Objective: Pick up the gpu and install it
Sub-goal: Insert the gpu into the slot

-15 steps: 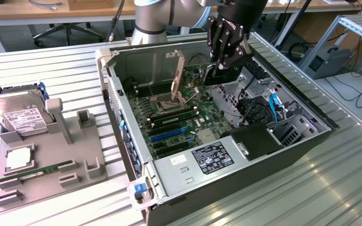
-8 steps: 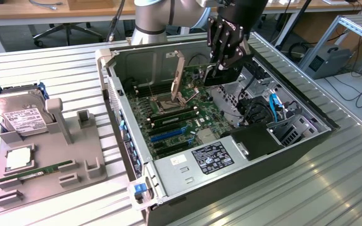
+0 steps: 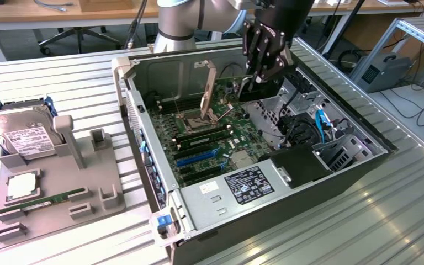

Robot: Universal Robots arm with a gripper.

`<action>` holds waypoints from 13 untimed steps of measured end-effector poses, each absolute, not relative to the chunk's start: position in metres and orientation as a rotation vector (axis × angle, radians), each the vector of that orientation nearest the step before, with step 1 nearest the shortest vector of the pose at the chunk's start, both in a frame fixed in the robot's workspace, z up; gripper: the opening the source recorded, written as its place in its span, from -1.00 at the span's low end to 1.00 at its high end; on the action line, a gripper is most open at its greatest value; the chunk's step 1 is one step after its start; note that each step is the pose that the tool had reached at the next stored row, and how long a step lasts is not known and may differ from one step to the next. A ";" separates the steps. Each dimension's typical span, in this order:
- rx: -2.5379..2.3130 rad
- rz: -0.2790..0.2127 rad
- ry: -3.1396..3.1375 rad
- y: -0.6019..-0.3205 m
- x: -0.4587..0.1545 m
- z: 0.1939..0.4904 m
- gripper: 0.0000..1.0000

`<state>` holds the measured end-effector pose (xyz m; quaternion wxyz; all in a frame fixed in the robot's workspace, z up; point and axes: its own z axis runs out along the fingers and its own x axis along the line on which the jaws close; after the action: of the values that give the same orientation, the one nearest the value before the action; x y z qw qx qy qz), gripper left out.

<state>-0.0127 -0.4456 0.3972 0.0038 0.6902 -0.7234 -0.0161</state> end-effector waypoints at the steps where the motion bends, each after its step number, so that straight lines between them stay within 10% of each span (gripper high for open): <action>1: 2.163 -0.051 -2.267 -0.446 -0.013 0.397 -0.46; 13: 2.163 -0.050 -2.267 -0.447 -0.013 0.394 -0.46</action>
<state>-0.0130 -0.4467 0.3940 0.0039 0.6902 -0.7234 -0.0161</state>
